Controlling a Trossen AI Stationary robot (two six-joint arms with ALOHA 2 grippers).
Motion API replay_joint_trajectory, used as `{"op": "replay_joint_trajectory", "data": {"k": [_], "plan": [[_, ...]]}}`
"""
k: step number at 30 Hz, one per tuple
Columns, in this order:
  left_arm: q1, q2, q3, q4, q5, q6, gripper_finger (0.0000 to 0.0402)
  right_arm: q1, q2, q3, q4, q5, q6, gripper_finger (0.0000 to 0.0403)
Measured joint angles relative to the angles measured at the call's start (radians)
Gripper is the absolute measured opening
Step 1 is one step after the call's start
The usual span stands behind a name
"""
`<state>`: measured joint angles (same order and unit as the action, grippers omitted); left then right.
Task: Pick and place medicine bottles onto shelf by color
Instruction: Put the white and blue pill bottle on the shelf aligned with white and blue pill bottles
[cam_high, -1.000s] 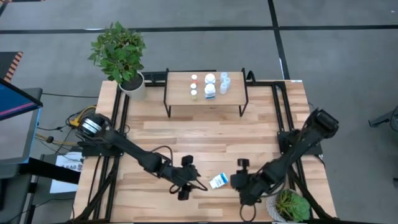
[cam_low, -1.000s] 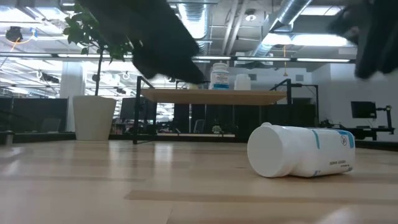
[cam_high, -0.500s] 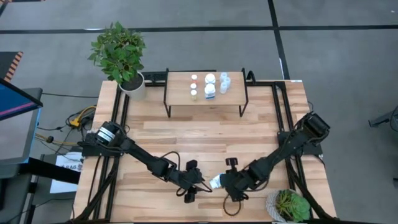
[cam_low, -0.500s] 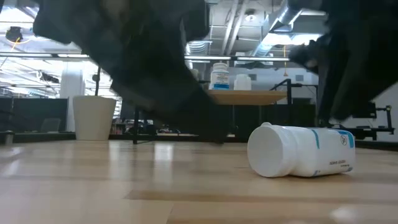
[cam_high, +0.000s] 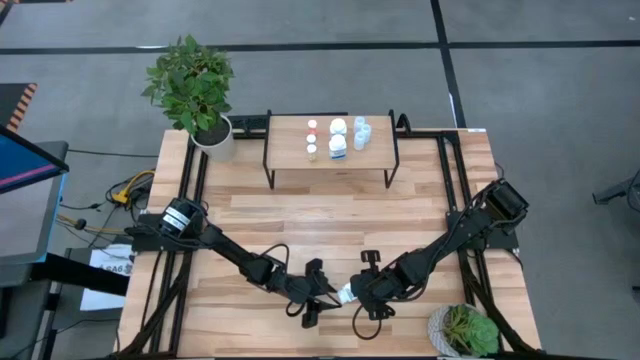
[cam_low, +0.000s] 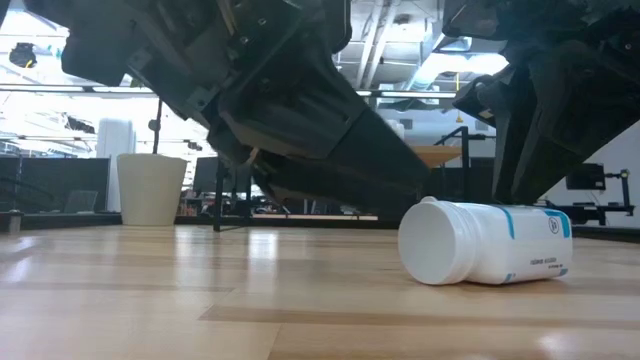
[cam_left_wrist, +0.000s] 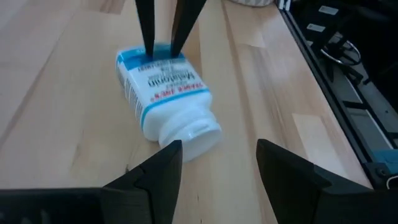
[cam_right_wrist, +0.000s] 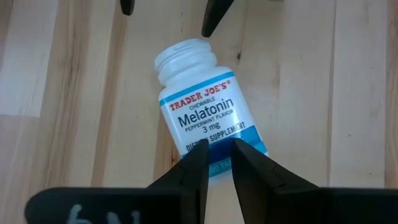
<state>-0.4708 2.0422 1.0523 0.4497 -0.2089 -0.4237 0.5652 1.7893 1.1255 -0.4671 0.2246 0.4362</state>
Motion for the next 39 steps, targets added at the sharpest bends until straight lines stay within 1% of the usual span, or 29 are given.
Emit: {"op": "replay_joint_trajectory", "data": {"k": [3, 7, 11, 13, 16, 20, 26, 30, 34, 36, 39], "plan": [[0.006, 0.0, 0.0, 0.015, -0.003, 0.033, 0.0192, 0.0, 0.0, 0.0, -0.001, -0.001, 0.0, 0.009], [0.011, 0.007, -0.001, -0.002, -0.045, 0.076, 0.0192, 0.0, 0.0, 0.0, -0.002, -0.01, 0.0, 0.009], [0.014, 0.007, -0.001, -0.029, -0.123, 0.124, 0.0192, 0.0, 0.0, 0.0, -0.002, -0.01, 0.001, 0.009], [0.018, 0.007, -0.001, -0.041, -0.146, 0.141, 0.0192, 0.0, 0.0, 0.0, -0.003, -0.01, 0.008, 0.009], [0.028, 0.006, -0.001, -0.07, -0.14, 0.137, 0.0192, 0.0, 0.0, 0.0, -0.002, -0.011, 0.008, 0.009], [0.034, 0.006, -0.001, -0.067, -0.124, 0.139, 0.0192, 0.0, 0.0, 0.0, -0.002, -0.011, 0.008, 0.009], [0.047, 0.006, 0.0, -0.01, -0.101, 0.158, 0.0192, 0.0, -0.001, 0.0, 0.0, -0.012, 0.009, 0.009], [0.053, 0.006, 0.048, -0.028, -0.091, 0.211, 0.0192, 0.0, -0.003, 0.0, -0.006, -0.018, 0.011, 0.009], [0.065, 0.004, 0.124, -0.034, -0.093, 0.273, 0.0192, 0.0, 0.0, 0.001, 0.008, -0.018, 0.029, 0.009], [0.071, 0.004, 0.164, -0.084, -0.093, 0.306, 0.0192, -0.001, 0.0, 0.001, 0.007, -0.018, 0.034, 0.009], [0.073, 0.003, 0.226, -0.192, -0.074, 0.313, 0.0192, 0.0, 0.0, 0.001, 0.0, -0.018, 0.035, 0.009]]}}
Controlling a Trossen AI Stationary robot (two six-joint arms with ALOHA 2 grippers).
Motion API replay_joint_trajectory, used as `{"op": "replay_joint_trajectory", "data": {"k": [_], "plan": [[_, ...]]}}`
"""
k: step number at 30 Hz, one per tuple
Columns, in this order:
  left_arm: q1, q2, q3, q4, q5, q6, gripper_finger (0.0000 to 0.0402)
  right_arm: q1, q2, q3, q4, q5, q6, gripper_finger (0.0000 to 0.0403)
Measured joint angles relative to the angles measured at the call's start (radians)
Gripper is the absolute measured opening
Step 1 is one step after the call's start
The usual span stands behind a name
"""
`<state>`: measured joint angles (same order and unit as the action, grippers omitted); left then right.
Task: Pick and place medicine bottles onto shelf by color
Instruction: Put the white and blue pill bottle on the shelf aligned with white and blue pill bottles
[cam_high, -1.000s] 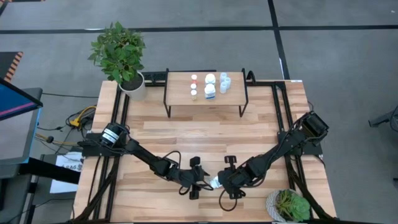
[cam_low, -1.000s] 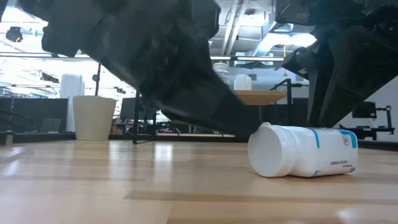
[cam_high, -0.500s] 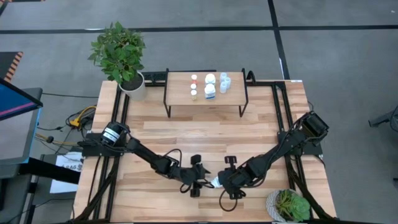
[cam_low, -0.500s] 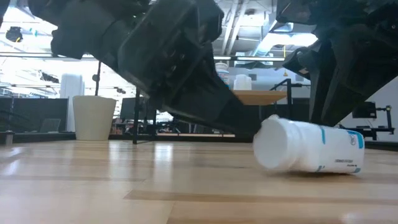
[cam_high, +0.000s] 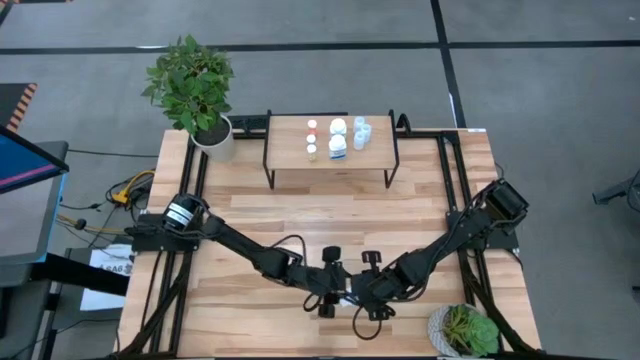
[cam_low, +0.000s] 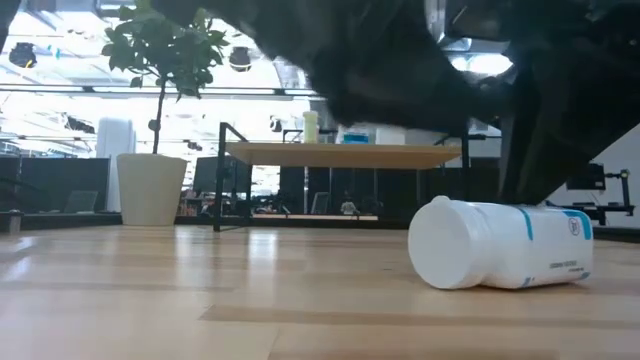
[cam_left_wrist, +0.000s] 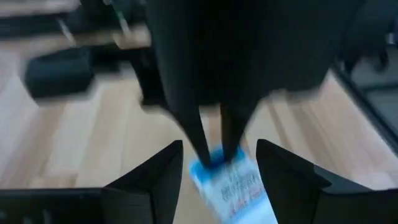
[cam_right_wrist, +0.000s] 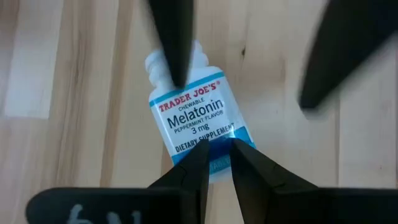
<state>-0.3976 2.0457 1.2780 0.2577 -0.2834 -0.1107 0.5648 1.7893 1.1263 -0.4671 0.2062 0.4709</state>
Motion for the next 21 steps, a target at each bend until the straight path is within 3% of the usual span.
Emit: {"op": "replay_joint_trajectory", "data": {"k": [3, 8, 21], "plan": [[-0.004, 0.0, 0.039, -0.181, 0.031, -0.042, 0.0192, 0.003, 0.0, 0.0, -0.009, 0.0, 0.0, 0.009], [-0.037, 0.001, 0.042, -0.317, 0.069, -0.117, 0.0192, 0.006, -0.009, 0.0, -0.045, 0.0, -0.001, 0.009], [-0.062, 0.131, 0.044, -0.187, -0.023, -0.165, 0.0192, 0.005, -0.003, 0.0, -0.03, 0.001, 0.012, 0.009]]}}
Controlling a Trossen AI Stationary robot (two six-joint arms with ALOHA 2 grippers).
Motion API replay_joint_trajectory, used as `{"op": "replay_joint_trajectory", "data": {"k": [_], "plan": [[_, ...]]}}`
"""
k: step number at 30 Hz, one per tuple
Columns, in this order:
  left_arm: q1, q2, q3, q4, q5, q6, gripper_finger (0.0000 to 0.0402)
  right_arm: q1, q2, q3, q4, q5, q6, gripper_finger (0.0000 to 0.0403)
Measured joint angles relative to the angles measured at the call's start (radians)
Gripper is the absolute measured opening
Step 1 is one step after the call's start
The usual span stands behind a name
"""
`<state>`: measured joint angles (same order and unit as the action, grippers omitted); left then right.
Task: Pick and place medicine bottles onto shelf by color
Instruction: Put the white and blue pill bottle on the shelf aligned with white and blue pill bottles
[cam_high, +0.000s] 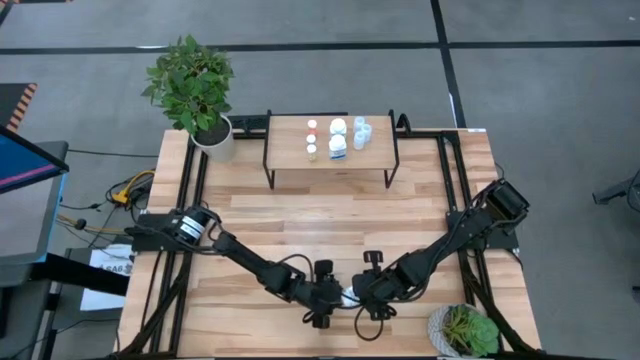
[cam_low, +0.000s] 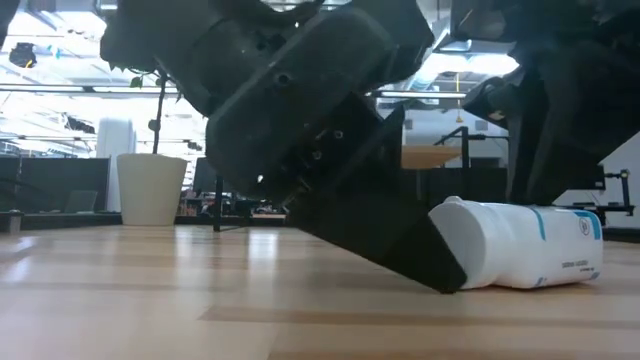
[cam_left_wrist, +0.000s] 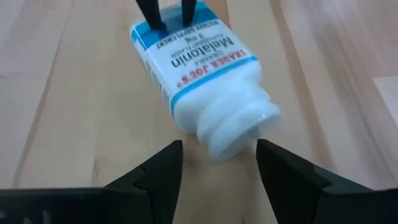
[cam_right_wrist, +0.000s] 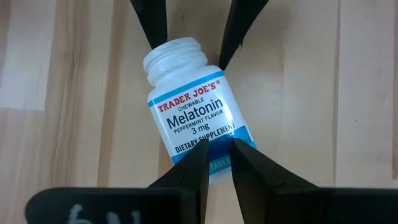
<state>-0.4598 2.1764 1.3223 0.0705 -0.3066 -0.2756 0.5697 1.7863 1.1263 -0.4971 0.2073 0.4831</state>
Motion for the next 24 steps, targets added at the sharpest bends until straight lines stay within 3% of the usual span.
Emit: {"op": "replay_joint_trajectory", "data": {"k": [11, 24], "plan": [[0.002, 0.001, 0.034, 0.028, -0.061, 0.071, 0.0192, 0.015, 0.0, 0.0, -0.03, -0.006, 0.041, 0.009], [0.038, -0.007, 0.15, 0.039, -0.054, 0.209, 0.0192, 0.029, -0.008, 0.031, -0.118, -0.019, 0.077, 0.009]]}}
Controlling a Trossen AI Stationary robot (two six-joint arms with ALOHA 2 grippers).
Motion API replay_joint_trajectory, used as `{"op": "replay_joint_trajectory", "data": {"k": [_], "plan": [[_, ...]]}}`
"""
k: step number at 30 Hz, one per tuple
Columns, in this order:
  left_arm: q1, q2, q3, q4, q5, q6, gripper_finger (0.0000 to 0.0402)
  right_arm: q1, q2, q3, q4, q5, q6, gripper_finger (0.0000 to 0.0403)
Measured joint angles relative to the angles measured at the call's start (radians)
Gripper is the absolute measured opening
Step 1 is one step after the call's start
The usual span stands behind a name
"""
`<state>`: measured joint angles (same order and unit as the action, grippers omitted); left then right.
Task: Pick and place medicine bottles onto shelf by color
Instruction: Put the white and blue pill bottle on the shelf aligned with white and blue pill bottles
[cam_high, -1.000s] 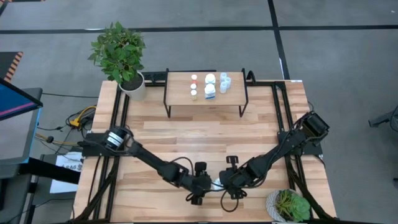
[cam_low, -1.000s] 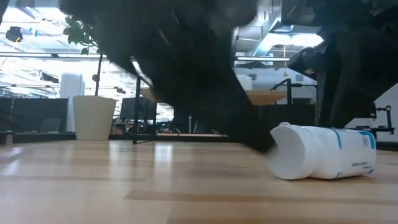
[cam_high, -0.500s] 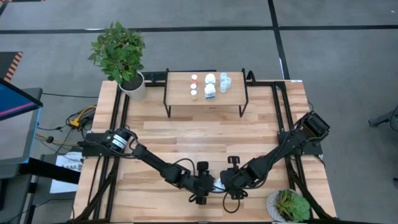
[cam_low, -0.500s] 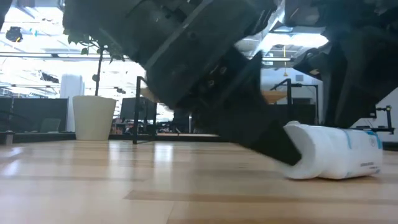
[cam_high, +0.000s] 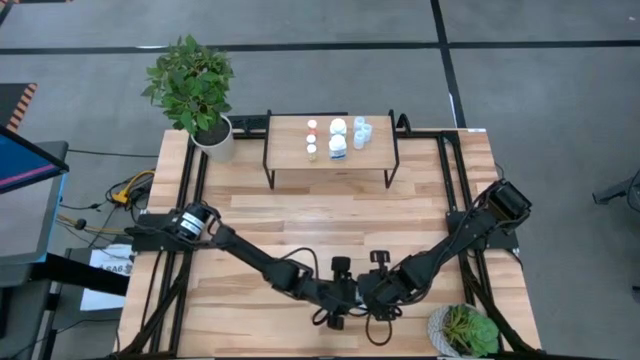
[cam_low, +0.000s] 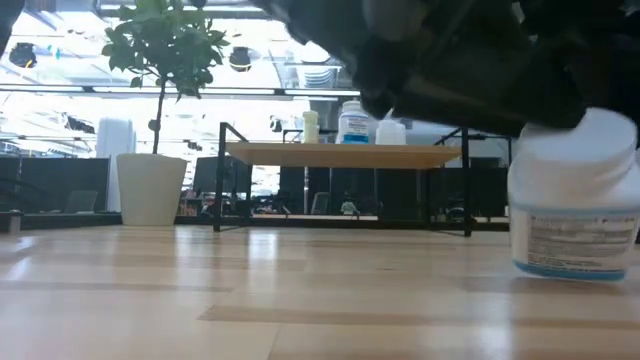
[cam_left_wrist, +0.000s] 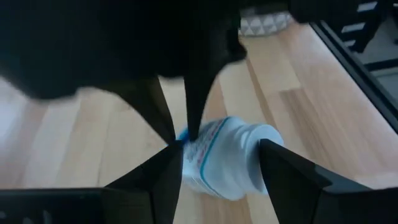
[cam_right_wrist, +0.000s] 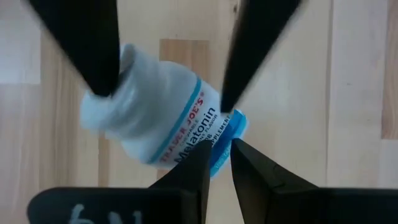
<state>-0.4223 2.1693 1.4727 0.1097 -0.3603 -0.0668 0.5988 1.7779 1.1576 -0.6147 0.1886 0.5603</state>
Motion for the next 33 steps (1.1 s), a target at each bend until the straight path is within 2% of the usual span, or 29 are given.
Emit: {"op": "replay_joint_trajectory", "data": {"k": [8, 12, 19, 25, 30, 33], "plan": [[0.047, 0.004, 0.033, -0.028, -0.037, 0.07, 0.0192, 0.003, 0.005, 0.003, 0.024, -0.034, 0.0, 0.009], [0.057, 0.003, 0.06, -0.071, 0.0, 0.053, 0.0192, 0.004, 0.004, 0.004, -0.01, -0.019, 0.011, 0.009], [0.054, -0.003, 0.106, -0.161, -0.008, 0.068, 0.0192, 0.004, 0.004, 0.004, -0.03, -0.016, 0.016, 0.009], [0.044, -0.059, 0.14, -0.489, -0.033, 0.001, 0.0192, 0.02, 0.004, 0.005, -0.029, -0.01, 0.04, 0.009], [-0.009, -0.122, 0.139, -0.807, 0.037, -0.135, 0.0192, 0.055, 0.002, 0.035, -0.022, -0.008, 0.044, 0.009], [-0.06, -0.151, 0.139, -0.915, 0.096, -0.191, 0.0192, 0.081, 0.002, 0.053, 0.043, -0.008, 0.045, 0.009]]}}
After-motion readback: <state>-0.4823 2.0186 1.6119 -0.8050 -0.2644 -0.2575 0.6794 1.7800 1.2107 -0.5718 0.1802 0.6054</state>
